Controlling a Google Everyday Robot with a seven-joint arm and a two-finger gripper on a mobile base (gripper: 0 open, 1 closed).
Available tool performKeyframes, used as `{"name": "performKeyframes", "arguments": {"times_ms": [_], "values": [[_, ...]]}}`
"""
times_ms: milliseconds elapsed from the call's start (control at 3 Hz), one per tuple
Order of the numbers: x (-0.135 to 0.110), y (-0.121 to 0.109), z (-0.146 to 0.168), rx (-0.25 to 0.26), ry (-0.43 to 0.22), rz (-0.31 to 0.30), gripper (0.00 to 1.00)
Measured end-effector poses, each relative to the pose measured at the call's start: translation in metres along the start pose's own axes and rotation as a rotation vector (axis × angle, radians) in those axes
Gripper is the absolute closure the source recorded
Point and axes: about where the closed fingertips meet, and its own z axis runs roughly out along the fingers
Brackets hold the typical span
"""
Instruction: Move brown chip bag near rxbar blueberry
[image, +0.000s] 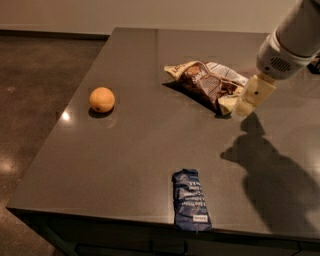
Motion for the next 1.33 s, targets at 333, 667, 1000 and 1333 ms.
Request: {"name": "performKeyframes", "arguments": {"times_ms": [333,667,1000,1333], "values": [[-0.007,-0.031,0.024,0.034,0.009,0.107,0.0],[-0.014,-0.055,0.05,0.042,0.031,0.173,0.0],[-0.018,-0.07,0.074,0.034,0.068,0.202,0.0],[-0.017,-0.074,0.098,0.005,0.106,0.217,0.0]]}}
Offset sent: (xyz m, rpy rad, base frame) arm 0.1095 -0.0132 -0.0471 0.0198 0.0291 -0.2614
